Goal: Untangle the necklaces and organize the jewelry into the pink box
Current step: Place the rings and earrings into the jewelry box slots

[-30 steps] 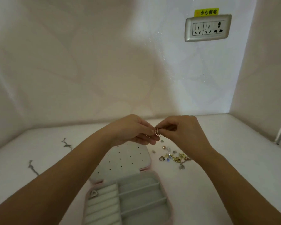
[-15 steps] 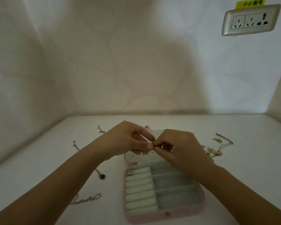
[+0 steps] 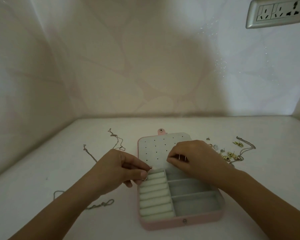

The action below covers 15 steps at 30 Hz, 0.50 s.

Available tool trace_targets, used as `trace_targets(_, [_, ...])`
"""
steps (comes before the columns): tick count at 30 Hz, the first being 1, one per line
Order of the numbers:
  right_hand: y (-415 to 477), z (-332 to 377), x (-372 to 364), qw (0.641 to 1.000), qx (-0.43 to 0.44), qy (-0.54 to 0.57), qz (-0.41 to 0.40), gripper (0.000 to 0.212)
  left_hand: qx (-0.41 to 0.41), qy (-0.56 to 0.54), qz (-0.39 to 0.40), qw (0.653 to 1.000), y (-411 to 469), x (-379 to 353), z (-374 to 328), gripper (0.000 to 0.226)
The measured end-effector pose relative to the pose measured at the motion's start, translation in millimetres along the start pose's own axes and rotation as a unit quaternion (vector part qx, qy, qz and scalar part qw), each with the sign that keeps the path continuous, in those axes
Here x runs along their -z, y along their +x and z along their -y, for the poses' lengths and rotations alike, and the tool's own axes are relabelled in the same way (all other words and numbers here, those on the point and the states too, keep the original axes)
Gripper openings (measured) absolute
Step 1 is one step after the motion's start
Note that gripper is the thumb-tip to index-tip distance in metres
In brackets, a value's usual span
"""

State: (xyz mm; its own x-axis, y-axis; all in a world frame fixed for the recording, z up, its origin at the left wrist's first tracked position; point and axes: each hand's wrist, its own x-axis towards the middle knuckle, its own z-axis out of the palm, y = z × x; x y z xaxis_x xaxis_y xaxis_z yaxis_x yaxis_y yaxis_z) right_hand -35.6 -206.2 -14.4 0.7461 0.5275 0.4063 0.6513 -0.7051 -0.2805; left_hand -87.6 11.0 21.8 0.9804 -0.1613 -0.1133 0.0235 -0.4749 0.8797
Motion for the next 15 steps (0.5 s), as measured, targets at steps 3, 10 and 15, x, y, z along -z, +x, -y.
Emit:
trace_targets(3, [0,0,1,1.000,-0.014,-0.003,0.009,0.021,-0.007,-0.003,-0.016,1.000,6,-7,-3,0.011])
trace_targets(10, [1,-2,1,1.000,-0.018,-0.004,0.012,0.020,-0.010,0.007,-0.029,0.999,22,-31,0,0.009])
trace_targets(15, [1,-1,2,1.000,-0.016,-0.013,0.021,0.023,0.002,-0.007,-0.043,0.999,26,-32,4,0.009])
